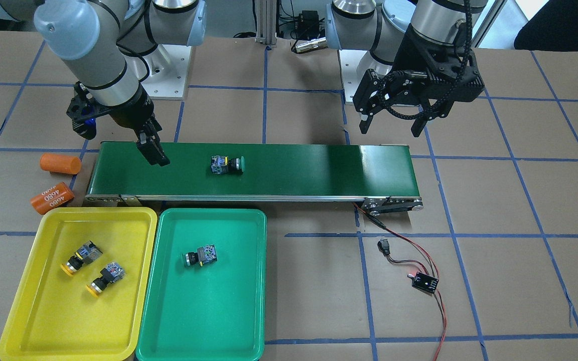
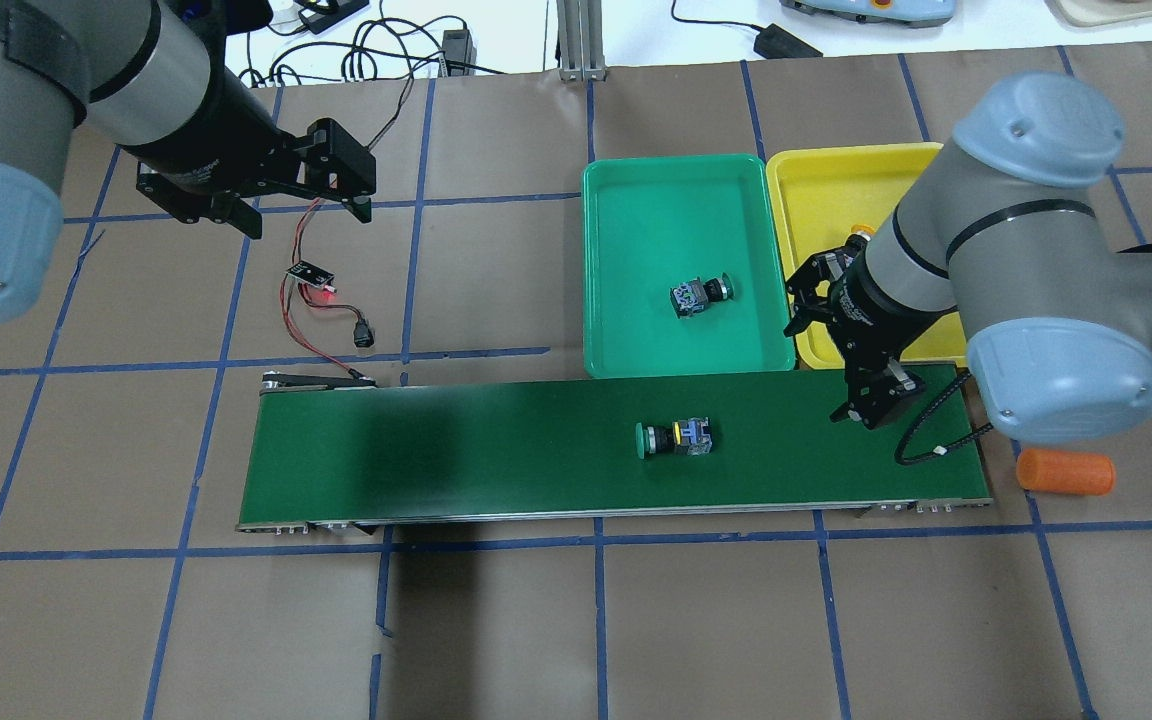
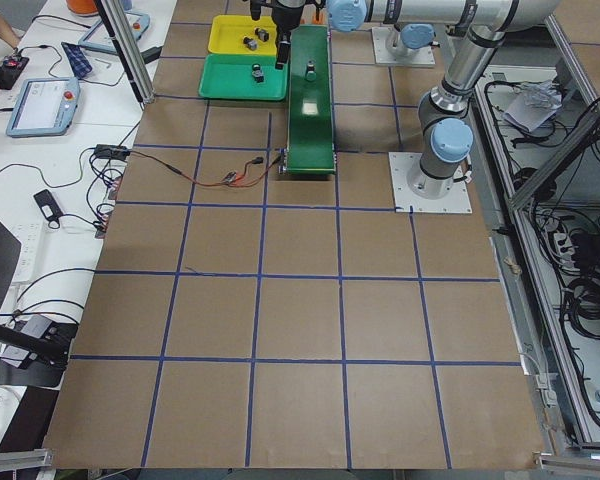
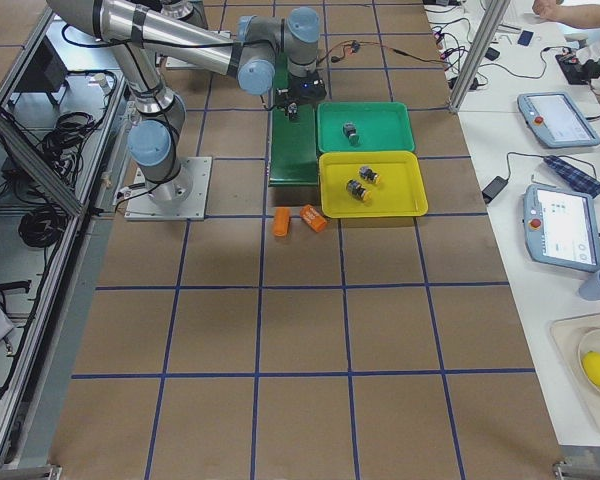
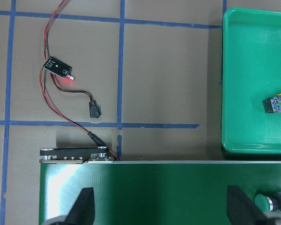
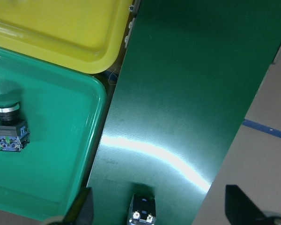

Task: Sort buttons by color to trays
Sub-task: 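Move the right gripper back down over the green button on the belt, then grasp the green button on the belt with the right gripper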

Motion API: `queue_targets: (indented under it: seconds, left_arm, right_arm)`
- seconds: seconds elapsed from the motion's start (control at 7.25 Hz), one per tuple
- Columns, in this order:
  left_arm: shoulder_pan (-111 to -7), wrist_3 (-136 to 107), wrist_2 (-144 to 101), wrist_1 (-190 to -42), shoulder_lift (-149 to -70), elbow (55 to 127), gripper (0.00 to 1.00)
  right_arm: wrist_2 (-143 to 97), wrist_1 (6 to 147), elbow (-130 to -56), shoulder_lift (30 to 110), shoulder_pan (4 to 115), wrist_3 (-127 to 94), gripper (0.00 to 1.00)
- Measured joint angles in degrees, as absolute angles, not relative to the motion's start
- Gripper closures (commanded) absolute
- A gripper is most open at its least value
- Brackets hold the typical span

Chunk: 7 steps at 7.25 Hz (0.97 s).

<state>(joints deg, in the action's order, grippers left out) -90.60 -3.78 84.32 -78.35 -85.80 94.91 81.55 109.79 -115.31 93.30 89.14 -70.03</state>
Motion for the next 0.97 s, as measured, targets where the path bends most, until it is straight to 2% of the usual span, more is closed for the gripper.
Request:
queue_targets:
  seconds: [0.97]
  left_arm:
    - [-90.6,-3.8,84.3,-78.4,-85.7,94.9,0.0]
  right_arm:
    - [83.5,115.3,-119.4,89.2,92.5,-72.6,0.0]
